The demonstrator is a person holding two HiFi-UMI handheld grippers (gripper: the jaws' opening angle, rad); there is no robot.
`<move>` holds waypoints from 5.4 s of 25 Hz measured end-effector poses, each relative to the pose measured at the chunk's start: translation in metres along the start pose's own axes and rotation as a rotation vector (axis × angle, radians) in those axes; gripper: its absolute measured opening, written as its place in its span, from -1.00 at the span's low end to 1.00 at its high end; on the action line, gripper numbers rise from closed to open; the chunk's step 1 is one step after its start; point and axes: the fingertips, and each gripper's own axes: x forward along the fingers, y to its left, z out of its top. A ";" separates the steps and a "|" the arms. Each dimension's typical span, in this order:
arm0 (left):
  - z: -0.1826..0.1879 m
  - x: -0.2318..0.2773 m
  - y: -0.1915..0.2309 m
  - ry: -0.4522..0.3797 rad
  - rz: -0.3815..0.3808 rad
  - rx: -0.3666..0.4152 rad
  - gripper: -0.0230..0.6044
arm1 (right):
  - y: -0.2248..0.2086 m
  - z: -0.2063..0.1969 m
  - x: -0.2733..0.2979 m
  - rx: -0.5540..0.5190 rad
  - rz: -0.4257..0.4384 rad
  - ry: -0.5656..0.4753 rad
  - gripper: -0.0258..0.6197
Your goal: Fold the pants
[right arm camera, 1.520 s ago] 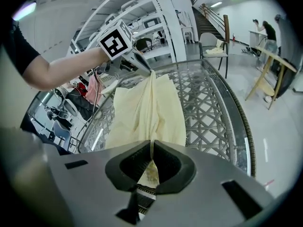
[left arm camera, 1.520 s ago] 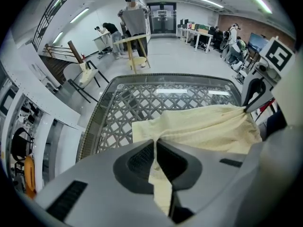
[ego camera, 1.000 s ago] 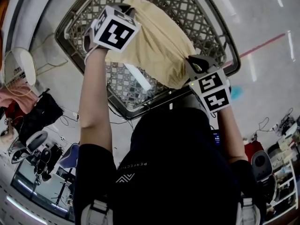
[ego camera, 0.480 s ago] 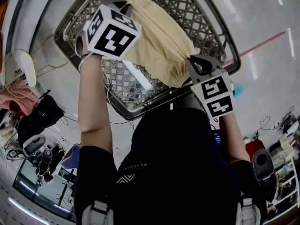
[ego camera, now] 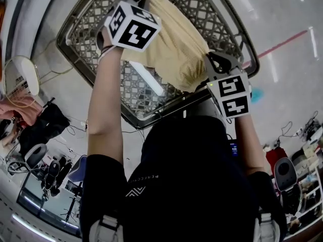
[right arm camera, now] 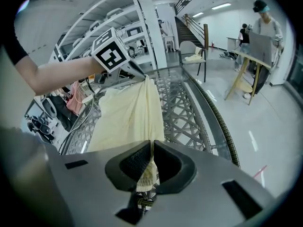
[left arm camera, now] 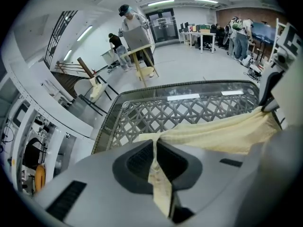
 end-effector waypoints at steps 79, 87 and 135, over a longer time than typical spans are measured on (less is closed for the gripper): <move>-0.069 -0.138 -0.118 -0.189 -0.085 -0.364 -0.88 | 0.064 -0.009 -0.048 0.014 -0.059 -0.161 -0.78; -0.093 -0.172 -0.143 -0.221 -0.093 -0.392 -0.88 | 0.097 -0.014 -0.061 0.000 -0.048 -0.190 -0.78; -0.057 -0.132 -0.264 -0.085 -0.189 -0.677 -0.84 | 0.050 -0.043 -0.050 -0.572 0.400 0.071 -0.77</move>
